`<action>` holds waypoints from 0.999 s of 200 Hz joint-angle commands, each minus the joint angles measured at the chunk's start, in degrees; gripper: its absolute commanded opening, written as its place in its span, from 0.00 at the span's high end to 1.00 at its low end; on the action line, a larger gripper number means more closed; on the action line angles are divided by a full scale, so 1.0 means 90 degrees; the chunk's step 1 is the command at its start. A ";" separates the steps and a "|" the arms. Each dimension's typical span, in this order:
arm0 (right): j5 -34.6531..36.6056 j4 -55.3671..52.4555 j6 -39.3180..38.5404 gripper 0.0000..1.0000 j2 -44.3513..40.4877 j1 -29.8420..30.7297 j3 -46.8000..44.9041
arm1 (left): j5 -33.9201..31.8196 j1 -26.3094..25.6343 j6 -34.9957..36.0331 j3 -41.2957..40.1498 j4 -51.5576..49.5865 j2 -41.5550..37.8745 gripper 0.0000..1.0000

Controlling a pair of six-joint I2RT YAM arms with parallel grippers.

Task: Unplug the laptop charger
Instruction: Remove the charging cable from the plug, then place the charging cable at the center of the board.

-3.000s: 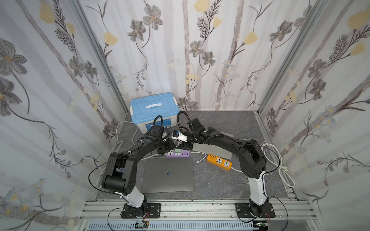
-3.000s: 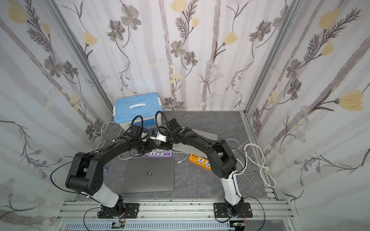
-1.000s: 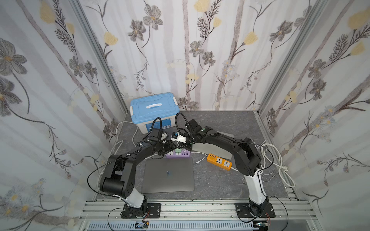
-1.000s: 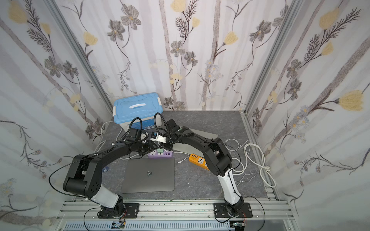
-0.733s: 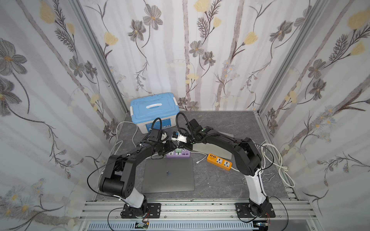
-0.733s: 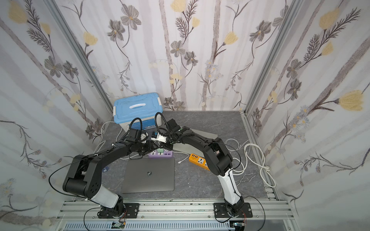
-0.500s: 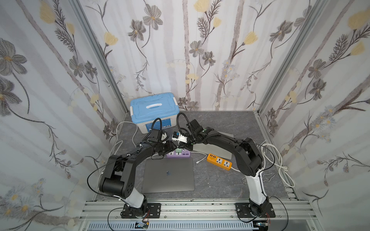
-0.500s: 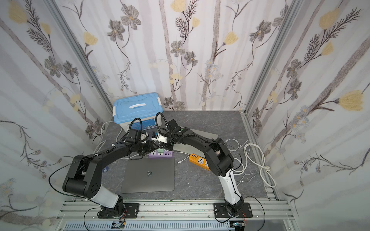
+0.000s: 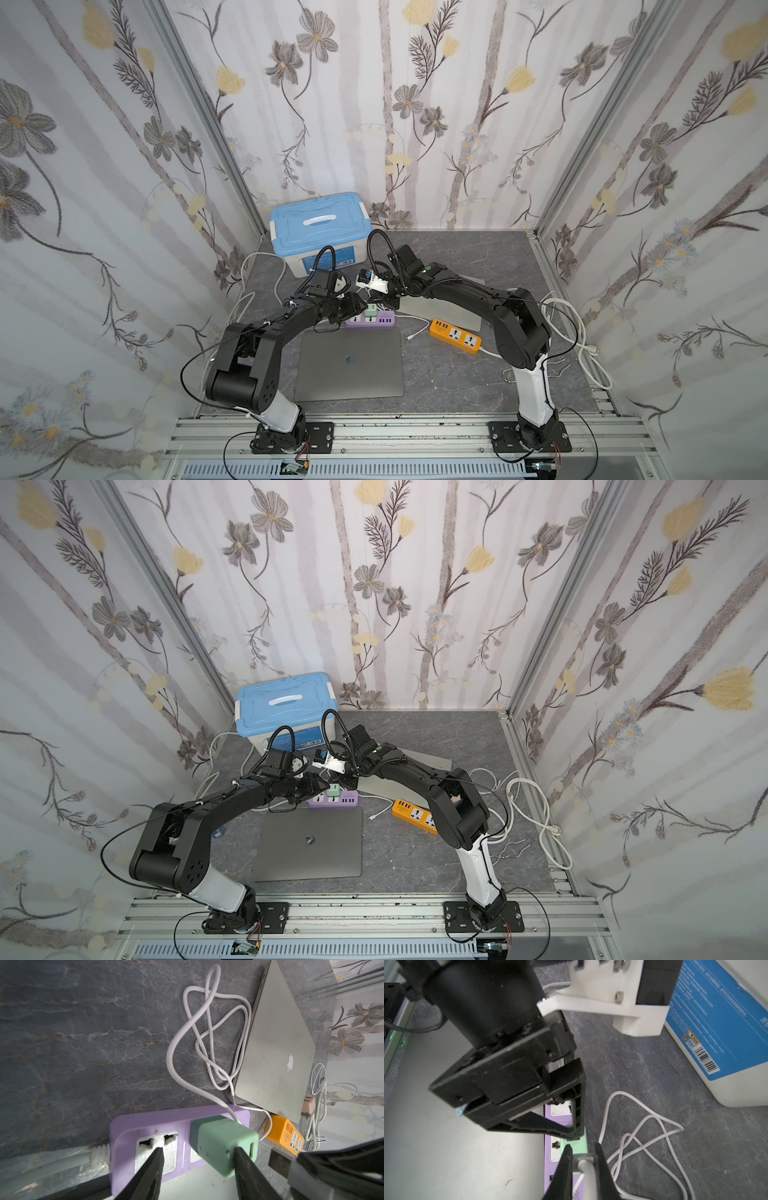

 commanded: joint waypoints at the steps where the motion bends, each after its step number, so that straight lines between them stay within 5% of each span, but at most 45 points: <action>1: -0.0057 0.0201 -0.0010 0.95 -0.0145 -0.0025 0.0085 | -0.0522 -0.0012 0.0180 -0.0090 -0.1259 0.0084 0.44; 67: 0.0505 0.0096 0.0053 0.94 -0.0648 -0.0266 0.0227 | -0.0455 -0.0019 0.0316 0.0229 -0.1376 -0.0026 0.43; 138: 0.0415 -0.0371 0.0268 0.89 0.0586 -0.0542 0.1612 | -0.0602 -0.0018 0.0512 0.0680 -0.1688 -0.0805 0.41; 200: 0.0474 -0.0457 0.0450 0.70 0.1170 -0.0610 0.1943 | -0.0883 -0.0019 0.0626 0.1261 -0.1817 -0.0563 0.40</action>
